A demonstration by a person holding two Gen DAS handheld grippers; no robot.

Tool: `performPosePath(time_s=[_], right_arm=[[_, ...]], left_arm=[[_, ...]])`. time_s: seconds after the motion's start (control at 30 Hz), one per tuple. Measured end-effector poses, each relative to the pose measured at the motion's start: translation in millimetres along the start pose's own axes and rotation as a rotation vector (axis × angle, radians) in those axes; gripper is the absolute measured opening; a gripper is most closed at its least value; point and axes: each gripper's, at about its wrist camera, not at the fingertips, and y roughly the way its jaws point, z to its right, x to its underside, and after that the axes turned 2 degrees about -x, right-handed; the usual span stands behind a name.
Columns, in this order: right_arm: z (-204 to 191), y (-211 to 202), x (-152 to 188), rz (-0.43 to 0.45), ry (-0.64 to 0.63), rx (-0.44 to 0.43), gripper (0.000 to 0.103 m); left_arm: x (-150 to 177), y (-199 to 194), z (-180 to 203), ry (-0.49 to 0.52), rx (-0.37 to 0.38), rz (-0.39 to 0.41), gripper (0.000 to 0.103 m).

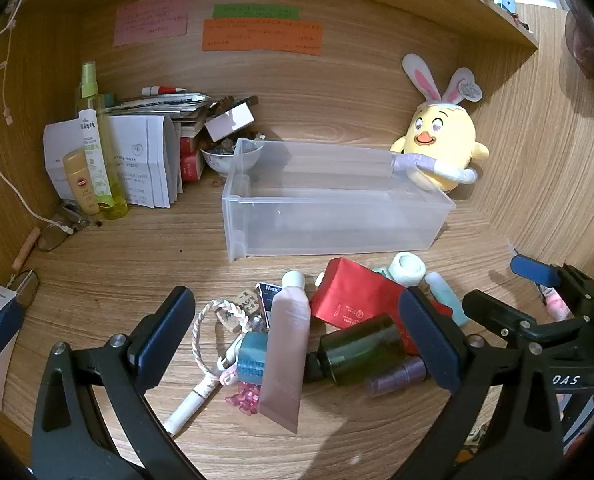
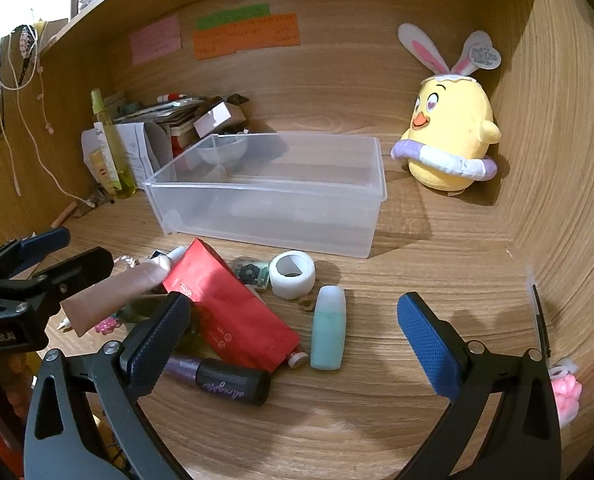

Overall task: Organize objects
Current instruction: 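Move both tools toward the pile of items in front of the clear box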

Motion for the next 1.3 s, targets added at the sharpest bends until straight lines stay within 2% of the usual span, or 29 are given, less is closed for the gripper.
performPosePath(time_s=[0.47, 0.93, 1.13, 1.3], right_arm=[[0, -2, 1, 0.002, -0.007, -0.005, 0.103], [4, 2, 0, -0.005, 0.008, -0.038, 0.103], [6, -1, -3, 0.009, -0.004, -0.024, 0.103], [17, 2, -6, 0.003, 0.003, 0.015, 0.103]], left_arm=[[3, 3, -2, -0.007, 0.01, -0.012, 0.103], [4, 5, -1, -0.002, -0.011, -0.03, 0.103], [0, 1, -16, -0.02, 0.0, -0.024, 0.103], [-3, -2, -35, -0.027, -0.032, -0.017, 0.103]])
